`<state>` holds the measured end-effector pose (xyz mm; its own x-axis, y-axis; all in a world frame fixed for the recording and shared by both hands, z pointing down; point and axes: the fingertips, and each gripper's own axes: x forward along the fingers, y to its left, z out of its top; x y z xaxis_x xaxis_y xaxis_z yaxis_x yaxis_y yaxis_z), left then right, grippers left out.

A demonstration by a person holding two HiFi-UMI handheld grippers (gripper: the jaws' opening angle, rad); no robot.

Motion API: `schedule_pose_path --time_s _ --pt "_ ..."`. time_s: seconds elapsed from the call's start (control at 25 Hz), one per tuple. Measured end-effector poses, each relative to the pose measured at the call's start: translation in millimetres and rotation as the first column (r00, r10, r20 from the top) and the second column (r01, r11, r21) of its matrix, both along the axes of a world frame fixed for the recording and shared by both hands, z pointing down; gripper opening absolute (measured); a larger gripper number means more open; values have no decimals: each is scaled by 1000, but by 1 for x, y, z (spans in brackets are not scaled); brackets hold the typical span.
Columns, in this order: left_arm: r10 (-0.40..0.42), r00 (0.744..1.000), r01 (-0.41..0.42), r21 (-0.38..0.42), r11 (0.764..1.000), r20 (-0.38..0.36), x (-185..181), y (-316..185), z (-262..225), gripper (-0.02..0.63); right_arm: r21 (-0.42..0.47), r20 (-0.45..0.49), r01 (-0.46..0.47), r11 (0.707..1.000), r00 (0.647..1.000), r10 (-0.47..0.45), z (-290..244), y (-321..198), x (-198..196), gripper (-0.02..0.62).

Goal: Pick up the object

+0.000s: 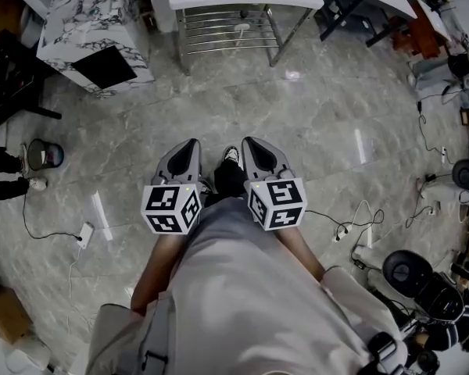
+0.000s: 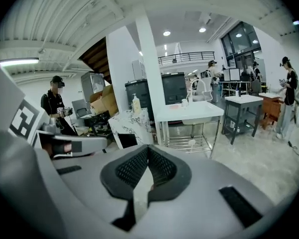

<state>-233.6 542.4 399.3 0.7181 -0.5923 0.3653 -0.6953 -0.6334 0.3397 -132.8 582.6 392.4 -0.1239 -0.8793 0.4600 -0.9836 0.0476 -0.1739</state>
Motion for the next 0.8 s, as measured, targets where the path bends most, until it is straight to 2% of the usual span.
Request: schedule_pose_path --time_s 0.24,0.52,0.8 --pt "-6 999 7 -22 1000 36 2 -16 13 2 -30 -3 -13 999 1000 13 13 -14 14 11" --pt "-63 996 64 -18 998 63 11 -72 11 2 -22 10 -12 1000 1000 13 13 -73 51 11" --pt "-78 994 80 -17 997 78 49 -131 10 3 -75 22 28 997 999 -26 22 -133 95 11"
